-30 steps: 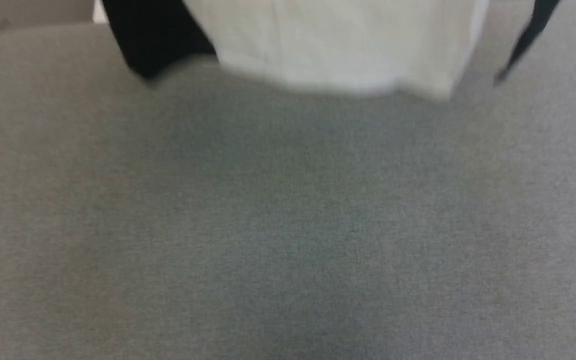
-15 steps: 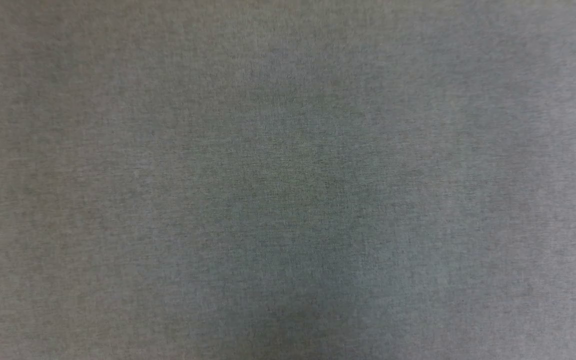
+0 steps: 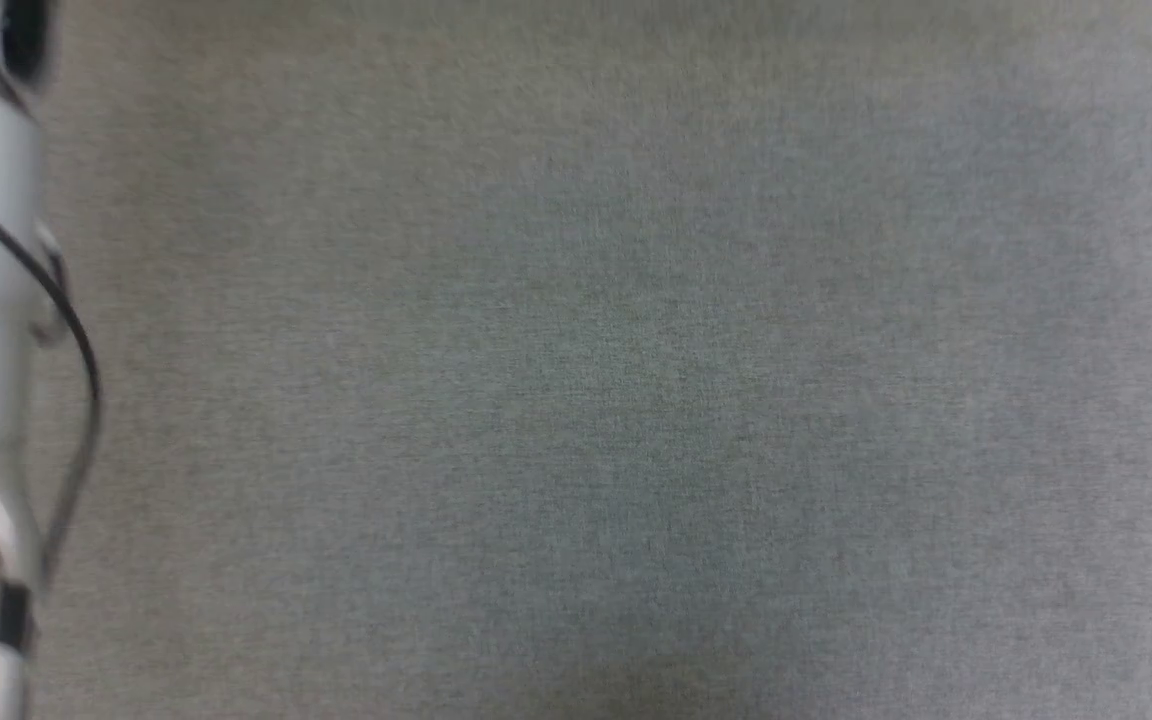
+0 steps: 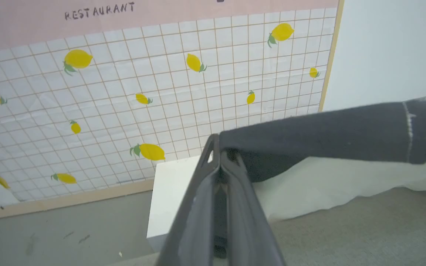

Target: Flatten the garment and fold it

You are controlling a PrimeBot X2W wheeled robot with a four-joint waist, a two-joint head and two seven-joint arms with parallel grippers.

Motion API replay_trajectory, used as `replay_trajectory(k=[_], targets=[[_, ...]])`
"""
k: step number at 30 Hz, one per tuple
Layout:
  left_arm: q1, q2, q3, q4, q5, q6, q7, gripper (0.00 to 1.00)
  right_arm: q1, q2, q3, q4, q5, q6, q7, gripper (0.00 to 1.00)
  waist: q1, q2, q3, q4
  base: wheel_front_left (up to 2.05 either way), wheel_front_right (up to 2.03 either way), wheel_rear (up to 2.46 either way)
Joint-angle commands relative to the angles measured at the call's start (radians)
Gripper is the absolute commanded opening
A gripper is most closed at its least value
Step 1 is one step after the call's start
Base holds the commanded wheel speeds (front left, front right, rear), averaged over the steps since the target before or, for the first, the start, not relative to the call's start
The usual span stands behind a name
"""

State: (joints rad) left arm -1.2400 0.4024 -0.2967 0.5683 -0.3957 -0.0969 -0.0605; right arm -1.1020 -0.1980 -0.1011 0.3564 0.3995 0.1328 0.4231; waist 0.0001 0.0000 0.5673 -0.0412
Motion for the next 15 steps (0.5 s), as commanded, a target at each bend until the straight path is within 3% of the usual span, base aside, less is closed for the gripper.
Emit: replay_trajectory(k=[1,5,15], targets=[[0.078,0.001,0.015,-0.030,-0.024,0.006,-0.012,0.00,0.071,-0.018,-0.005,-0.029,0.031,-0.002,-0.009,0.00,-0.0001,0.0000,-0.120,0.042,0.00,0.00,0.00],[0.332,-0.008,0.026,-0.168,-0.081,0.034,0.001,0.00,0.309,-0.015,-0.025,-0.134,0.092,-0.002,-0.006,0.00,-0.0001,0.0000,-0.217,0.054,0.00,0.00,0.00],[0.987,-0.047,0.049,-0.464,-0.228,0.213,0.159,0.00,0.808,0.026,-0.064,-0.294,0.096,-0.002,0.067,0.00,-0.0001,0.0000,-0.381,0.048,0.00,0.00,0.00]])
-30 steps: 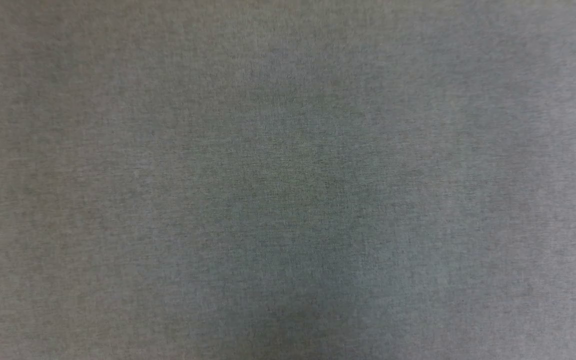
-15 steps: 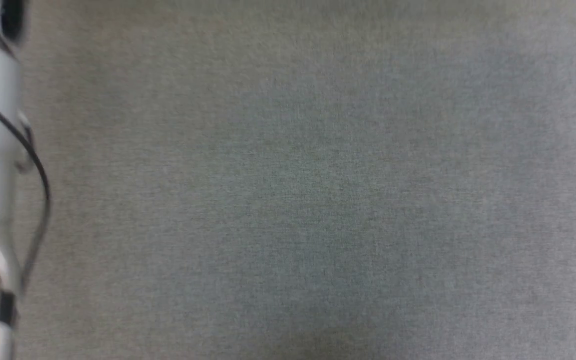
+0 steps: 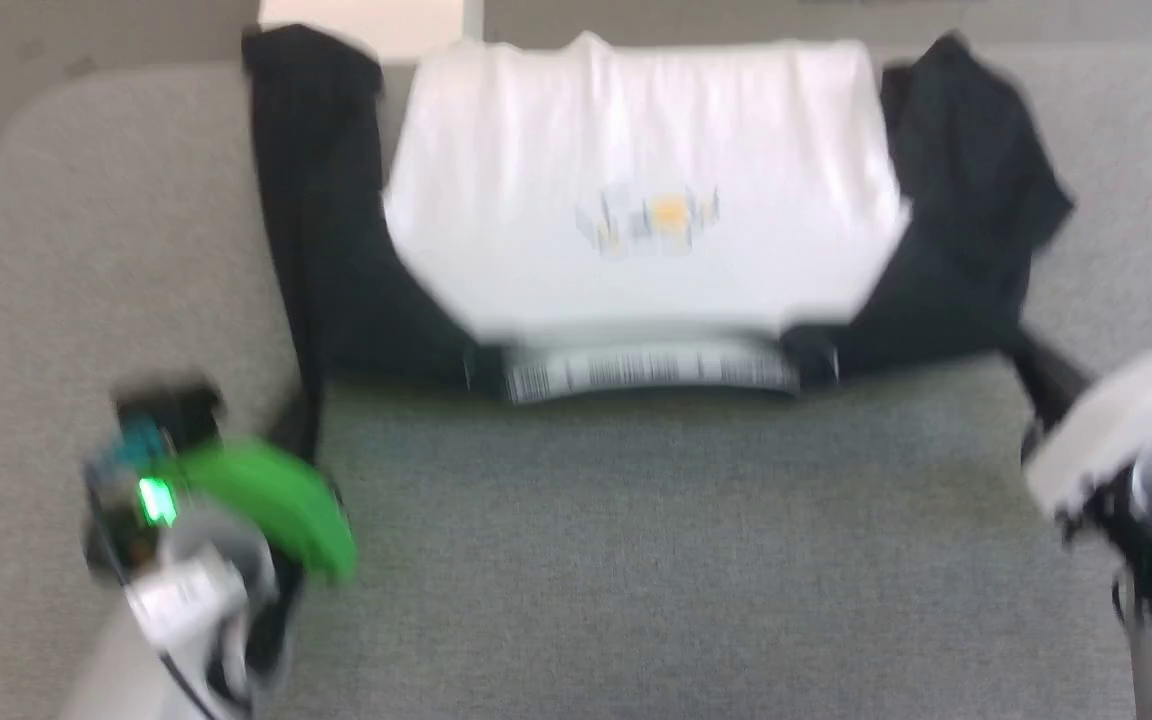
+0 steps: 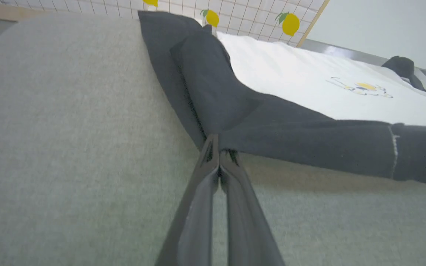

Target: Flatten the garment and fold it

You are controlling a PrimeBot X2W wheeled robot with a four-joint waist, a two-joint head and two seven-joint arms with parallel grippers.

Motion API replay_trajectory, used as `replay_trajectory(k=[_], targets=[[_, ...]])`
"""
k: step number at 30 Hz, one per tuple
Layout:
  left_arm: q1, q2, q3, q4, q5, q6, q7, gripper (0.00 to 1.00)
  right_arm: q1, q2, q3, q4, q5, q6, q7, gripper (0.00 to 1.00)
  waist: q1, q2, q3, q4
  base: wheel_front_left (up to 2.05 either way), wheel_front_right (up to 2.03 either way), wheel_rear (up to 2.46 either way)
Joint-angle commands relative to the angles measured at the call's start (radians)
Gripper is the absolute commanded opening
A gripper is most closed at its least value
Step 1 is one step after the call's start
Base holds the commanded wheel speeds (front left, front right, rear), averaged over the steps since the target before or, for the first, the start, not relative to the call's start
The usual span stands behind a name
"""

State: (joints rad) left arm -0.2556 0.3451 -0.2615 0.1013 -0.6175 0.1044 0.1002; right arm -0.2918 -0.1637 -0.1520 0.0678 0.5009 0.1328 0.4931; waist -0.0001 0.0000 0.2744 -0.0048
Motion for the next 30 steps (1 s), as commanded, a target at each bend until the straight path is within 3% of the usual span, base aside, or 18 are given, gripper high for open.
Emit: replay_trajectory(k=[1,8,17,21,22,23,24,25,30], targets=[[0.056,0.003,0.011,-0.009,-0.023,0.026,0.021,0.00,0.038,-0.009,-0.016,-0.013,-0.012,-0.002,0.003,0.00,0.0001,0.0000,-0.098,0.012,0.00,0.00,0.00],[0.281,-0.001,-0.009,-0.056,-0.083,0.100,0.147,0.00,0.252,-0.008,-0.021,-0.039,-0.063,-0.002,0.073,0.00,0.0001,0.0000,-0.156,0.024,0.00,0.00,0.00],[0.396,0.011,-0.043,-0.058,-0.129,0.149,0.287,0.00,0.378,-0.027,-0.011,-0.048,-0.133,-0.002,0.211,0.00,0.0001,0.0000,-0.194,0.018,0.00,0.00,0.00],[0.405,0.007,-0.044,-0.043,-0.135,0.155,0.289,0.00,0.397,-0.019,0.013,-0.043,-0.164,-0.002,0.248,0.00,0.0001,0.0000,-0.195,0.015,0.00,0.00,0.00],[0.404,0.003,-0.042,-0.040,-0.138,0.153,0.283,0.06,0.398,-0.014,0.014,-0.039,-0.166,-0.002,0.247,0.00,0.0001,0.0000,-0.196,0.015,0.00,0.00,0.00],[0.403,-0.001,-0.041,-0.034,-0.140,0.152,0.278,0.60,0.397,-0.009,0.016,-0.035,-0.170,-0.002,0.243,0.00,0.0001,0.0000,-0.197,0.016,0.00,0.00,0.00],[0.402,-0.003,-0.039,-0.030,-0.141,0.153,0.274,1.00,0.397,-0.005,0.018,-0.032,-0.171,-0.002,0.240,0.13,0.0001,0.0000,-0.197,0.015,0.00,0.00,0.00],[0.400,-0.003,-0.036,-0.026,-0.143,0.153,0.272,1.00,0.397,-0.003,0.020,-0.030,-0.171,-0.002,0.237,1.00,0.0001,0.0000,-0.197,0.014,0.00,0.00,0.00],[0.413,0.018,-0.017,-0.046,-0.164,0.160,0.299,1.00,0.404,-0.015,0.013,-0.053,-0.151,-0.002,0.251,1.00,0.0001,0.0000,-0.201,0.011,0.00,0.00,0.00]])
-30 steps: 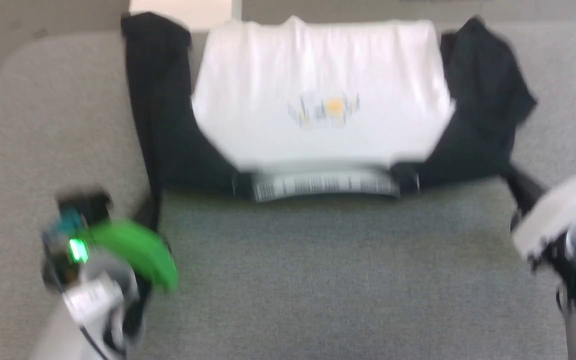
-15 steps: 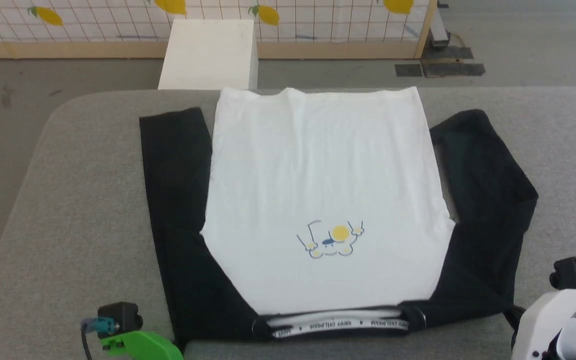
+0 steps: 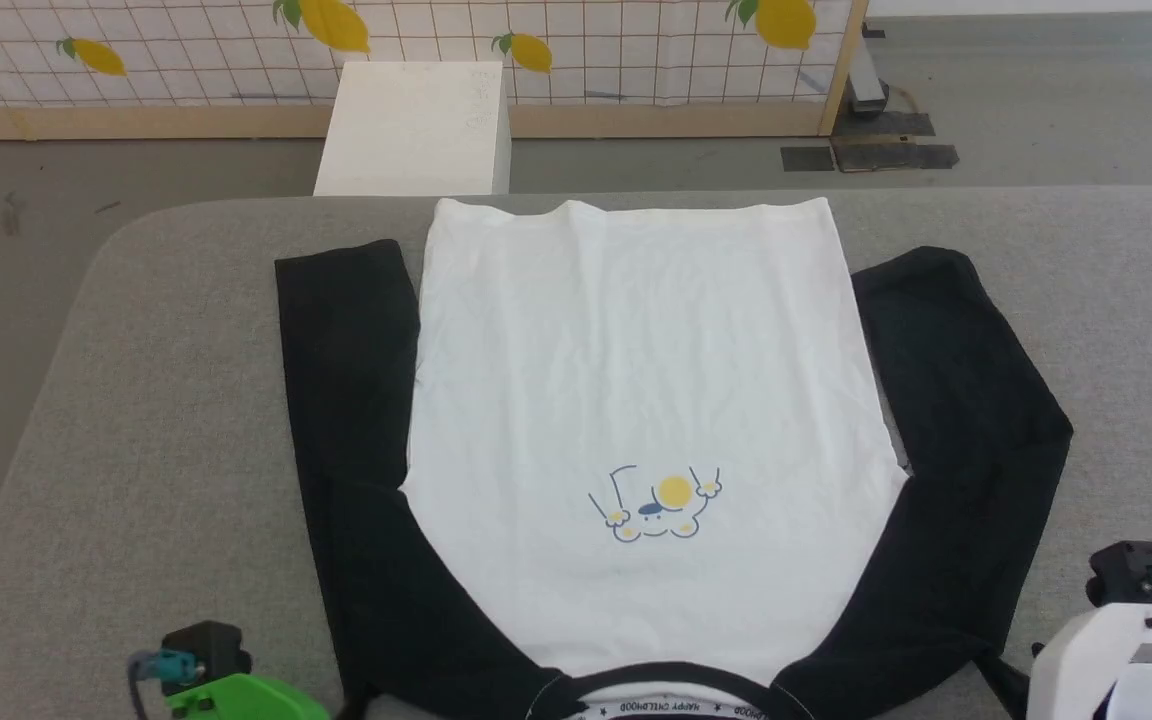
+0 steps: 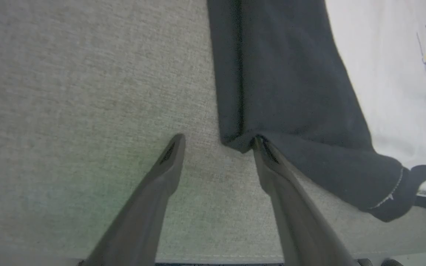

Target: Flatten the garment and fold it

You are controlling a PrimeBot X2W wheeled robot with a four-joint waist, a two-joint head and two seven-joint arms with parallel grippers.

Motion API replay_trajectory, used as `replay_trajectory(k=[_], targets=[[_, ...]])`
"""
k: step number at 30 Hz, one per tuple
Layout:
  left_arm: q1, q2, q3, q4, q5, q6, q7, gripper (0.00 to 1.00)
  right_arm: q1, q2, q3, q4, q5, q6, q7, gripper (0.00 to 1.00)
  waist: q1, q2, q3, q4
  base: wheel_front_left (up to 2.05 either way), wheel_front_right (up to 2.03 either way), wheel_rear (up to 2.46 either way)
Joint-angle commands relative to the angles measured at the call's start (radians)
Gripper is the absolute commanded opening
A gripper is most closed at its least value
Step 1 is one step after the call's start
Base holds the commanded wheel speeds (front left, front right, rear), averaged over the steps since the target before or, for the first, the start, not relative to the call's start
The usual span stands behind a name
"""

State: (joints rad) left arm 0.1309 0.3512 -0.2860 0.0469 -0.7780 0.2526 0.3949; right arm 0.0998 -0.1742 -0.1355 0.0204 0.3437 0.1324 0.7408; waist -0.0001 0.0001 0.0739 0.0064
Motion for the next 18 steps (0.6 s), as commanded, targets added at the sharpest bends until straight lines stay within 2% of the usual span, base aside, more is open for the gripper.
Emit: replay_trajectory(k=[1,5,8,10,13,18], targets=[[0.034,0.020,0.015,-0.007,-0.012,0.017,0.016,1.00,0.017,-0.009,-0.010,-0.019,0.014,-0.002,0.012,1.00,0.0001,-0.0001,-0.001,-0.002,0.00,0.00,0.00],[0.070,0.064,0.052,-0.084,-0.023,0.054,0.052,1.00,0.029,-0.016,-0.056,-0.083,0.037,-0.002,0.038,1.00,0.0001,-0.0001,-0.002,-0.006,0.00,0.00,0.00],[0.079,0.085,0.116,-0.165,-0.010,0.099,0.011,1.00,-0.001,-0.001,-0.138,-0.139,0.046,-0.002,0.017,1.00,0.0001,-0.0001,0.004,-0.010,0.00,0.00,0.00],[0.066,0.087,0.155,-0.208,0.003,0.108,-0.043,1.00,-0.036,0.009,-0.189,-0.157,0.042,-0.002,-0.005,1.00,0.0001,-0.0001,0.011,-0.012,0.00,0.00,0.00],[0.020,0.075,0.207,-0.259,0.031,0.083,-0.182,1.00,-0.130,0.019,-0.258,-0.158,0.025,-0.002,-0.058,1.00,0.0001,-0.0001,0.033,-0.014,0.00,0.00,0.00],[-0.074,0.048,0.243,-0.263,0.100,-0.009,-0.452,1.00,-0.304,0.007,-0.291,-0.081,0.005,-0.002,-0.115,1.00,0.0001,-0.0001,0.103,-0.018,0.00,0.00,0.00]])
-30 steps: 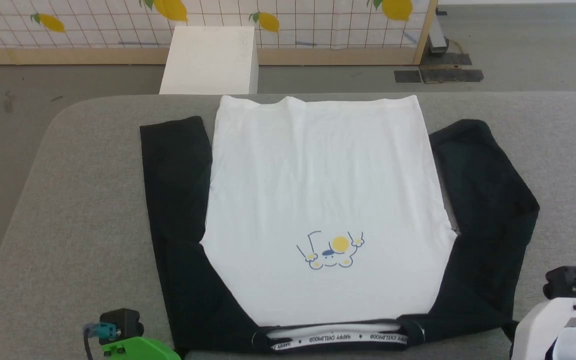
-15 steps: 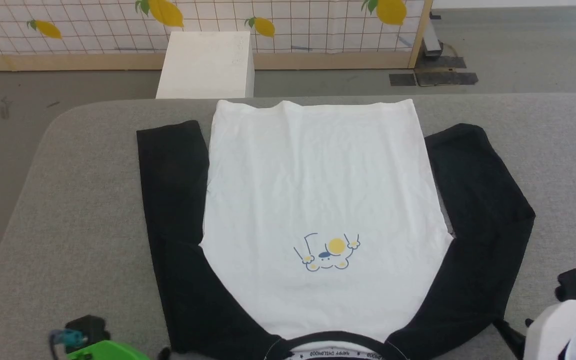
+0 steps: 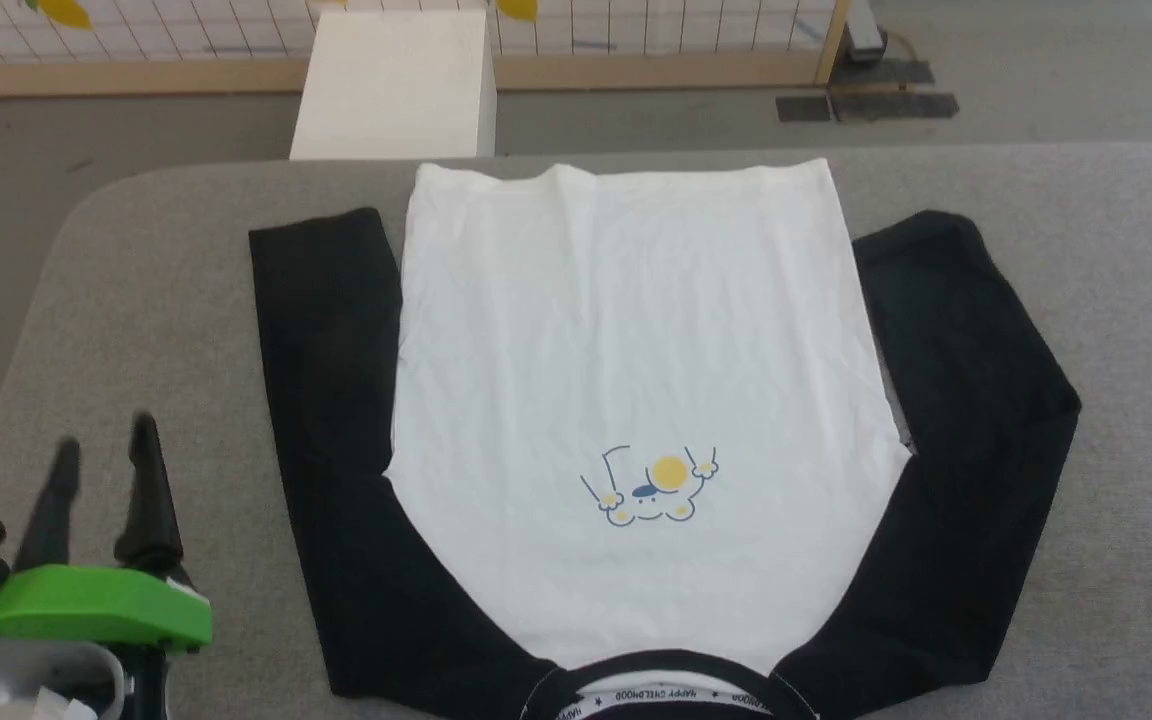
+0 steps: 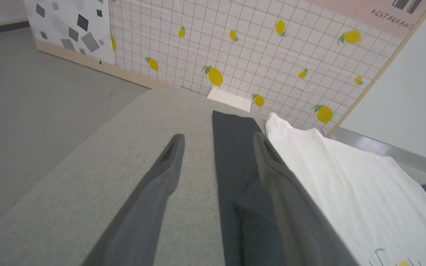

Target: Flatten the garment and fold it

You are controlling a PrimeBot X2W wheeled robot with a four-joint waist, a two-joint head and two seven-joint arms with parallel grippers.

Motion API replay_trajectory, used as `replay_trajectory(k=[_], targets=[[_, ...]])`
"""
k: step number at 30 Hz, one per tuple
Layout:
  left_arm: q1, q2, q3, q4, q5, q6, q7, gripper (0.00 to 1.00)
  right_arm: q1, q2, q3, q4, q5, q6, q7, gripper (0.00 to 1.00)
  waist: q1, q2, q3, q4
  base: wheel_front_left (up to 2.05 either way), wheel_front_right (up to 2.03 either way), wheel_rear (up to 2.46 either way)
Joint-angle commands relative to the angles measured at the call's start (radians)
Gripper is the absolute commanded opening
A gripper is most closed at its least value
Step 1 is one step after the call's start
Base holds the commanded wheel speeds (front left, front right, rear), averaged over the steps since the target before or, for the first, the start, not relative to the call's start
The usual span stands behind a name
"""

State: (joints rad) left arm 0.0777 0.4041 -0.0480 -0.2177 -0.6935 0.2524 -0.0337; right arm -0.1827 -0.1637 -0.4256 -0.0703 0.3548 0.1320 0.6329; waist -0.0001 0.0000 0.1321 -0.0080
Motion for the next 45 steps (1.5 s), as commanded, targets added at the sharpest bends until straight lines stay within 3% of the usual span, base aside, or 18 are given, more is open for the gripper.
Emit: replay_trajectory(k=[1,6,10,20,35,36,37,38,39,45], targets=[[-0.038,-0.009,0.006,0.008,0.030,-0.025,-0.071,1.00,-0.055,-0.010,-0.001,0.033,-0.011,-0.001,-0.016,1.00,0.0001,0.0000,0.058,-0.004,0.00,0.00,0.00],[-0.120,-0.044,0.001,0.035,0.110,-0.081,-0.213,1.00,-0.246,-0.072,0.054,0.183,-0.055,-0.001,-0.036,1.00,0.0001,0.0000,0.164,-0.001,0.00,0.00,0.00],[-0.156,-0.085,0.009,0.044,0.148,-0.108,-0.226,1.00,-0.387,-0.116,0.128,0.297,-0.102,-0.001,-0.028,1.00,0.0001,0.0000,0.241,0.013,0.00,0.00,0.00],[-0.229,-0.183,0.070,0.000,0.221,-0.184,-0.228,1.00,-0.697,-0.155,0.231,0.482,-0.220,-0.001,0.044,1.00,0.0001,0.0000,0.427,0.088,0.00,0.00,0.00],[-0.259,-0.281,0.118,0.029,0.284,-0.284,-0.228,1.00,-0.826,-0.194,0.293,0.600,-0.366,-0.001,0.137,1.00,0.0001,0.0000,0.512,0.129,0.00,0.00,0.00],[-0.259,-0.285,0.121,0.032,0.288,-0.288,-0.228,1.00,-0.823,-0.194,0.284,0.608,-0.370,-0.001,0.159,0.95,0.0001,0.0000,0.512,0.127,0.00,0.00,0.00],[-0.259,-0.289,0.123,0.035,0.291,-0.292,-0.228,1.00,-0.821,-0.192,0.274,0.610,-0.374,-0.001,0.177,0.33,0.0001,0.0000,0.510,0.125,0.00,0.00,0.00],[-0.259,-0.292,0.125,0.038,0.293,-0.295,-0.228,1.00,-0.818,-0.190,0.265,0.610,-0.377,-0.001,0.190,0.33,0.0001,0.0000,0.508,0.123,0.00,0.00,0.00],[-0.258,-0.300,0.128,0.051,0.300,-0.304,-0.228,1.00,-0.805,-0.179,0.217,0.599,-0.391,-0.001,0.234,0.00,0.0001,0.0000,0.493,0.114,0.00,0.00,0.00],[-0.254,-0.310,0.132,0.060,0.315,-0.319,-0.228,1.00,-0.776,-0.166,0.091,0.545,-0.396,-0.001,0.202,0.00,0.0001,0.0000,0.432,0.092,0.00,0.00,0.00]])
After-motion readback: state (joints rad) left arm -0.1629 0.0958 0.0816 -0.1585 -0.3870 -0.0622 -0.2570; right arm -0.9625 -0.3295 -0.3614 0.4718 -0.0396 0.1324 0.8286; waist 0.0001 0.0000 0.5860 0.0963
